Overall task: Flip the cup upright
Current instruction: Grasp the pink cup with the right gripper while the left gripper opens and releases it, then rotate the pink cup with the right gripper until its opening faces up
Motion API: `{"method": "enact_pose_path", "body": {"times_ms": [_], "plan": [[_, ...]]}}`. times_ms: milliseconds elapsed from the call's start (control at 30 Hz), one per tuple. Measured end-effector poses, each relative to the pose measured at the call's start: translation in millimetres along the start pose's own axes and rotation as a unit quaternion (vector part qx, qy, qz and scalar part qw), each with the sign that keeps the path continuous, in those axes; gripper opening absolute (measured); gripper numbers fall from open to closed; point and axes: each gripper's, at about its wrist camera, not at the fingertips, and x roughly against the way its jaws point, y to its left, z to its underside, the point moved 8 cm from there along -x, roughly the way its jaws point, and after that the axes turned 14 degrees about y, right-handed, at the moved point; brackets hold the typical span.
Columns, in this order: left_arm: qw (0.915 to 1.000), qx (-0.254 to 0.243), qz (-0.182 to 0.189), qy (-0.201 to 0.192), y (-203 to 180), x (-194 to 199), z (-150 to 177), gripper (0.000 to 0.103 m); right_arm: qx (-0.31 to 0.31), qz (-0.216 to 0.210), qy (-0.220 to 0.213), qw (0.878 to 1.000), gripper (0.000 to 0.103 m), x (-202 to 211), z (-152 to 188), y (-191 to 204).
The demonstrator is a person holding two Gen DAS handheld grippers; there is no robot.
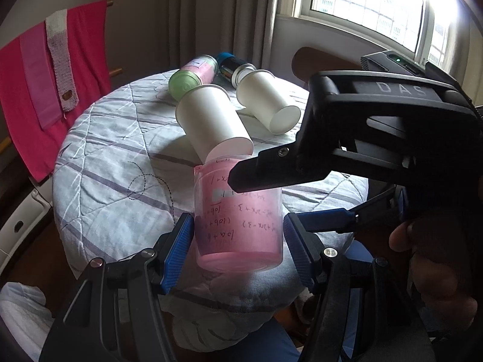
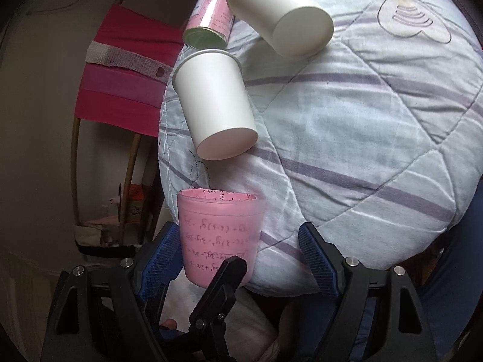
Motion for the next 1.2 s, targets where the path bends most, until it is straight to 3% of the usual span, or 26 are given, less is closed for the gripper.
{"method": "enact_pose_path", "body": {"times_ms": [133,333,533,700,900,1033,1200], "plan": [[1.0,-0.002,0.008,0.0,0,-2,0,0.064,0.001,-0.009,0.003,1.0,0.082,-7,-2,2],[1.0,-0.002,0.006,0.005,4,-8,0,0.065,0.031,-0.009,-0.001,0.999,0.064,-8,-5,8],[0.9999,0.004,0.013,0.006,6,-11,-2,0.069,0.081,0.02,-0.025,0.996,0.063,-5,-5,16],[0.9998,-0.003,0.02,0.005,1,-11,-5,0.077,0.127,0.067,-0.08,0.986,0.062,15,-8,17],[0.9994,0.005,0.031,0.014,1,-20,-14,0.079,0.182,0.159,-0.177,0.954,0.062,42,-20,14],[0.9993,0.014,0.021,0.027,7,-30,-17,0.081,0.202,0.225,-0.23,0.925,0.062,58,-27,7],[0.999,0.019,0.015,0.036,9,-36,-17,0.084,0.229,0.248,-0.258,0.905,0.062,62,-27,2]]}}
